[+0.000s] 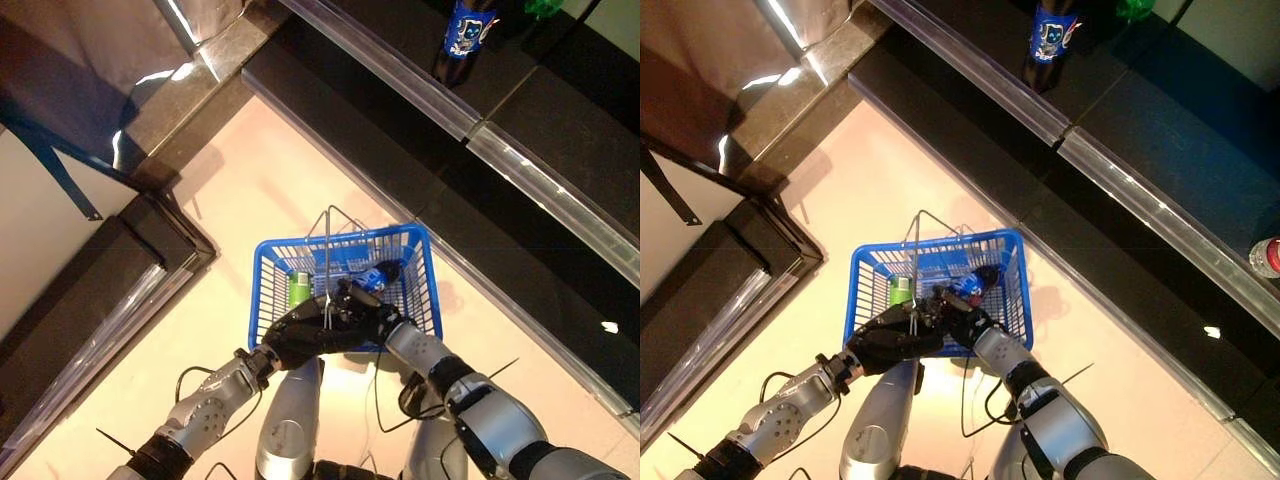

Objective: Pick up the drink and place into the basket.

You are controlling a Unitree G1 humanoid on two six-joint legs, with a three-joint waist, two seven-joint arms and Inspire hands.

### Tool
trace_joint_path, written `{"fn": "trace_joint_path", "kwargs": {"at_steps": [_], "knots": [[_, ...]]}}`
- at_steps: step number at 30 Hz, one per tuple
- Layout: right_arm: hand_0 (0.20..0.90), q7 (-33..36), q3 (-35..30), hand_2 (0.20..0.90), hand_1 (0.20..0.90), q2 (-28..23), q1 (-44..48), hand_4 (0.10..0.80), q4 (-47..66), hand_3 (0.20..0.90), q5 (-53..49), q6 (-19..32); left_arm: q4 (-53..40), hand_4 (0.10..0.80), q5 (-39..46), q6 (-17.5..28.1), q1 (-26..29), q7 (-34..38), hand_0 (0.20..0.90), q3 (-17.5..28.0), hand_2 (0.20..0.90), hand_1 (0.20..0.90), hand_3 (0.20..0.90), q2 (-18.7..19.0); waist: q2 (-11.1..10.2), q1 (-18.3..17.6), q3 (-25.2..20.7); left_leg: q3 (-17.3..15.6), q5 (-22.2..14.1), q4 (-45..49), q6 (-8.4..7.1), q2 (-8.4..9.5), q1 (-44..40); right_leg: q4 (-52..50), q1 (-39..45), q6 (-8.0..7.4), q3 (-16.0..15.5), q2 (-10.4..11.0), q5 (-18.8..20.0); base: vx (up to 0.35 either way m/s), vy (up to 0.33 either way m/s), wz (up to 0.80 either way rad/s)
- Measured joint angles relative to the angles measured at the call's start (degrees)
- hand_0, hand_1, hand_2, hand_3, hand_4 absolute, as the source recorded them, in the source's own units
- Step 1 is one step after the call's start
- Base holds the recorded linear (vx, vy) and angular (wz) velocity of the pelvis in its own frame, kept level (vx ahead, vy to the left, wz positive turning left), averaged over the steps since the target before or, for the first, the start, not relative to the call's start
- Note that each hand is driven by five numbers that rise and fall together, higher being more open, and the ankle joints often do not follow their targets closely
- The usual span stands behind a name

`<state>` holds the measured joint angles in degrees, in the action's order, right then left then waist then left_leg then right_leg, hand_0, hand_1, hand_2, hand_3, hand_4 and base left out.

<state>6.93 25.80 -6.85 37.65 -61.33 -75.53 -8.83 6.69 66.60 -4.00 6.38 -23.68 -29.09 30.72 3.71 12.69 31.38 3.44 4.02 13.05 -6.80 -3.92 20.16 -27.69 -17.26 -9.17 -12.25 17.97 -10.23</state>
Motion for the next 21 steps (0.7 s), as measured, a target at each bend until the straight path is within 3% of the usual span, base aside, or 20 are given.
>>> {"fn": "trace_joint_path", "kwargs": {"at_steps": [11,21], "knots": [[0.900,-3.7,2.7,0.900,0.900,-0.2,-0.8,0.800,2.6,0.900,6.8,0.2,0.0,0.100,-0.9,-1.2,0.6,1.7,0.300,0.5,0.300,0.300,0.200,0.1,0.0,-0.2,0.0,-0.3,0.0,0.0,0.00,0.00,0.0,0.3,0.1,-0.25,0.0,0.0,0.1,0.003,0.000,0.00],[0.900,-7.0,3.6,0.900,0.900,-6.6,-17.6,0.800,24.6,0.900,9.2,2.7,0.2,0.100,-8.9,-0.6,-4.1,3.2,0.300,3.3,0.300,0.300,0.200,0.1,-0.3,-1.7,0.0,-1.2,-0.3,-0.5,0.41,-0.40,-2.7,3.8,3.9,-0.66,0.1,-0.7,1.5,-0.001,0.000,-0.03]]}}
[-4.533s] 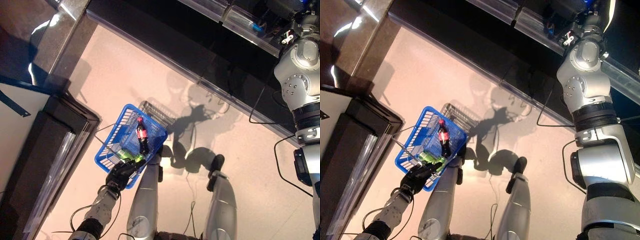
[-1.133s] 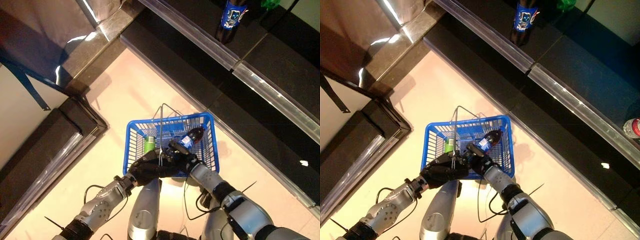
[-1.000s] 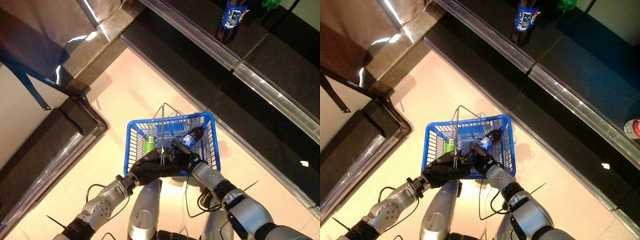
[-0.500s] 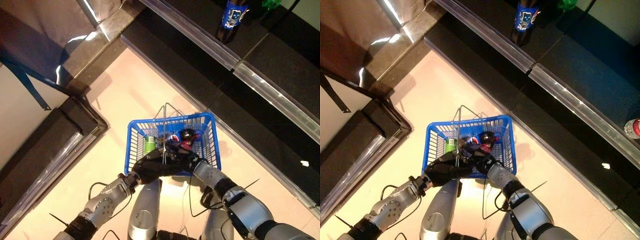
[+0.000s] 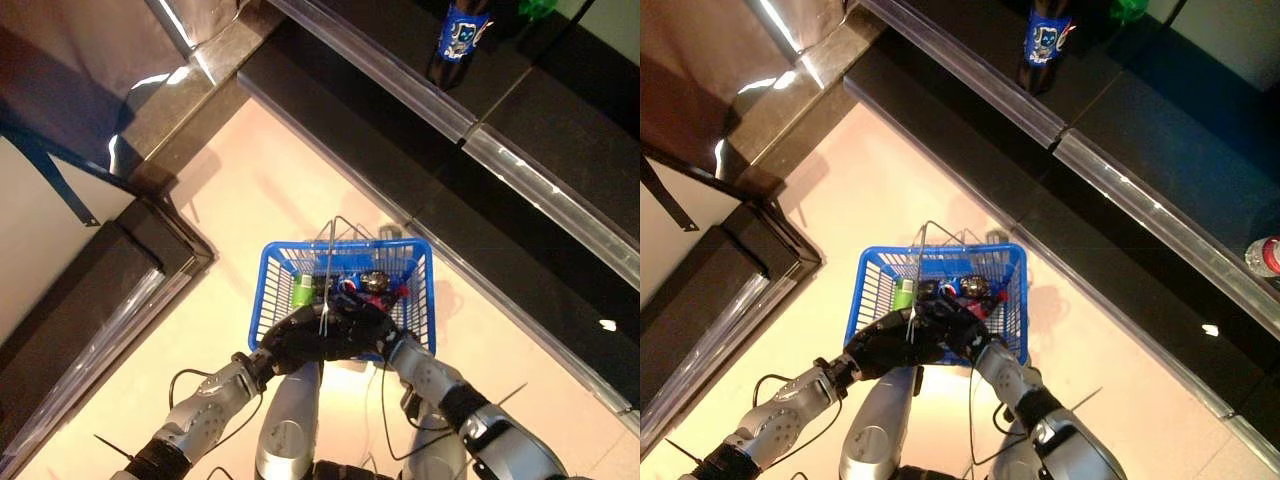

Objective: Pick up the drink and place into the basket.

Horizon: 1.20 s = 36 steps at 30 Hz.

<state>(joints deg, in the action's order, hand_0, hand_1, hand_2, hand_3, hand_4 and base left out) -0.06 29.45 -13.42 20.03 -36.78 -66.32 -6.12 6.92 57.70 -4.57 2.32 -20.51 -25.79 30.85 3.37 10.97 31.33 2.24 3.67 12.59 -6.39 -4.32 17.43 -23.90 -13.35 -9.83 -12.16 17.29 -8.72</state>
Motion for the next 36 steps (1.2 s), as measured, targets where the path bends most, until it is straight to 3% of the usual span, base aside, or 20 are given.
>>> {"fn": "trace_joint_path", "kwargs": {"at_steps": [9,16,23,27,31,36], "knots": [[0.900,-7.4,-3.7,0.900,0.900,-4.8,-12.2,0.800,13.1,0.900,2.7,1.2,3.0,0.100,0.0,2.9,-7.3,0.1,0.300,3.9,0.300,0.300,0.200,-1.7,-2.2,-3.4,-0.8,-1.7,0.4,-3.9,0.14,-2.35,-4.7,5.4,4.0,0.78,1.0,-2.7,2.1,0.031,-0.013,-0.14],[0.900,-13.7,-6.8,0.900,0.900,-5.2,-19.0,0.800,20.1,0.900,5.7,0.1,11.9,0.100,-3.5,3.4,-8.9,4.0,0.300,9.1,0.300,0.300,0.200,-5.9,-5.4,-6.8,-3.0,-4.2,0.8,-8.0,-0.30,-3.20,-10.0,12.7,9.7,-0.12,1.7,-3.9,5.2,0.083,-0.014,-0.13],[0.900,-19.8,-6.7,0.900,0.900,-3.7,-22.0,0.800,20.0,0.900,7.8,-2.6,21.3,0.100,-7.4,3.4,-11.3,8.0,0.300,11.4,0.300,0.300,0.200,-7.9,-8.4,-8.0,-9.9,-6.2,0.8,-12.8,-0.35,-3.07,-15.5,18.6,14.9,-0.71,1.8,-4.0,6.3,0.080,-0.005,-0.08],[0.900,-21.6,-6.8,0.900,0.900,-2.0,-25.0,0.800,15.9,0.900,9.1,-3.0,30.9,0.100,-10.9,3.6,-11.3,12.4,0.300,12.2,0.300,0.300,0.200,-11.1,-8.6,-8.7,-16.0,-7.1,0.8,-15.3,-0.41,-3.12,-18.8,21.7,18.1,-0.94,1.8,-4.3,6.8,0.045,-0.010,-0.08],[0.900,-20.7,-8.0,0.900,0.900,-0.1,-25.1,0.800,3.0,0.900,17.3,-3.0,44.4,0.100,-14.4,4.2,-10.7,15.1,0.300,17.8,0.300,0.300,0.200,-14.6,-9.0,-10.8,-22.1,-8.3,1.1,-17.4,-0.82,-3.53,-20.8,23.8,19.3,-0.89,2.7,-4.8,7.3,0.008,-0.020,-0.13],[0.900,-17.5,-13.3,0.900,0.900,0.6,-24.9,0.800,-13.0,0.900,23.7,-1.7,53.6,0.100,-17.0,6.7,-8.5,15.0,0.300,21.3,0.300,0.300,0.200,-15.3,-10.0,-11.1,-23.3,-9.6,1.0,-17.4,-0.98,-4.27,-21.4,26.2,20.1,-0.46,3.3,-5.6,8.8,-0.009,-0.021,-0.14]]}}
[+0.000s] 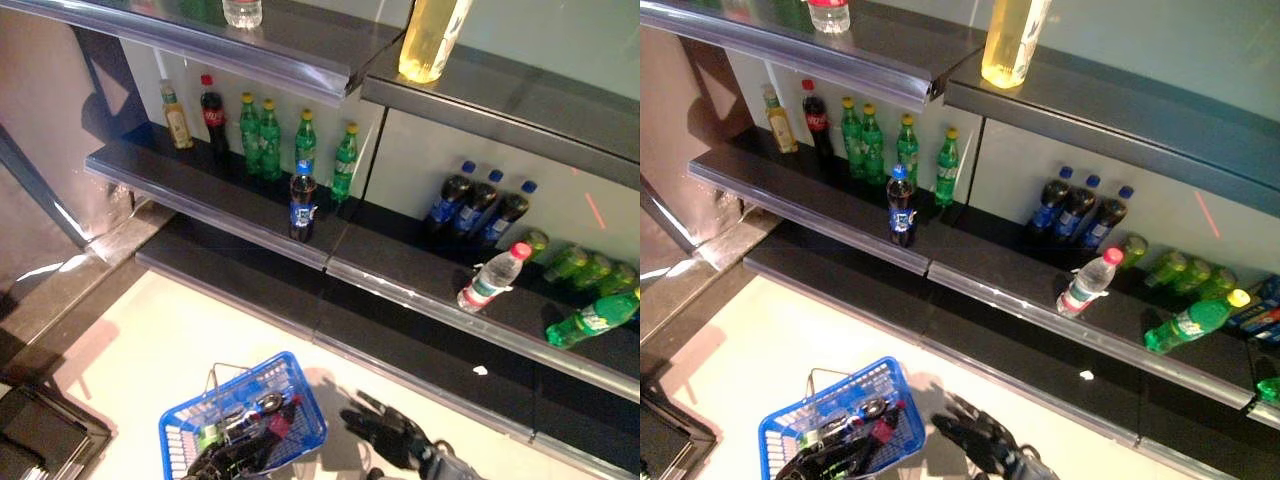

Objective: Pick up the drink and place into the basket.

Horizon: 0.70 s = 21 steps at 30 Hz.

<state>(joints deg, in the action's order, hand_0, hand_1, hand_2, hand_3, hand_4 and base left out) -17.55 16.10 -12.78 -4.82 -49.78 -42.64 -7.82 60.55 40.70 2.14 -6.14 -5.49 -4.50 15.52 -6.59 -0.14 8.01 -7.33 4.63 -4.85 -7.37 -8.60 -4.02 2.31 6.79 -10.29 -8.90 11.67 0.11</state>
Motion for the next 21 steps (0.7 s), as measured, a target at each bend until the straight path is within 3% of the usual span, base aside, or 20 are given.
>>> {"fn": "trace_joint_path", "kwargs": {"at_steps": [7,12,21], "knots": [[0.900,3.8,-6.8,0.900,0.900,1.1,1.9,0.800,-18.4,0.900,9.6,6.0,8.3,0.100,0.2,2.8,1.2,-0.6,0.300,2.6,0.300,0.300,0.200,-1.4,2.1,-0.1,-3.1,0.0,-0.2,-0.4,0.09,-0.60,-0.2,2.3,0.9,0.38,-0.1,-0.5,1.0,-0.004,0.002,-0.02],[0.900,7.8,-6.9,0.900,0.900,1.3,1.9,0.800,-20.3,0.900,17.6,6.5,9.7,0.100,-1.6,3.6,0.8,-0.6,0.300,2.3,0.300,0.300,0.200,-1.4,3.2,0.0,-4.2,0.0,-0.2,-0.4,-0.03,-0.85,-0.1,2.6,1.0,0.62,-0.2,-0.6,1.2,-0.013,0.003,0.00],[0.900,8.8,-7.0,0.900,0.900,1.3,1.9,0.800,-21.3,0.900,20.1,6.0,11.6,0.100,-1.6,3.7,0.7,-0.4,0.300,2.9,0.300,0.300,0.200,-1.3,3.5,0.0,-5.6,0.0,-0.2,-0.4,-0.10,-1.05,0.0,2.6,0.9,0.78,-0.3,-0.6,1.1,0.000,0.000,0.00]]}}
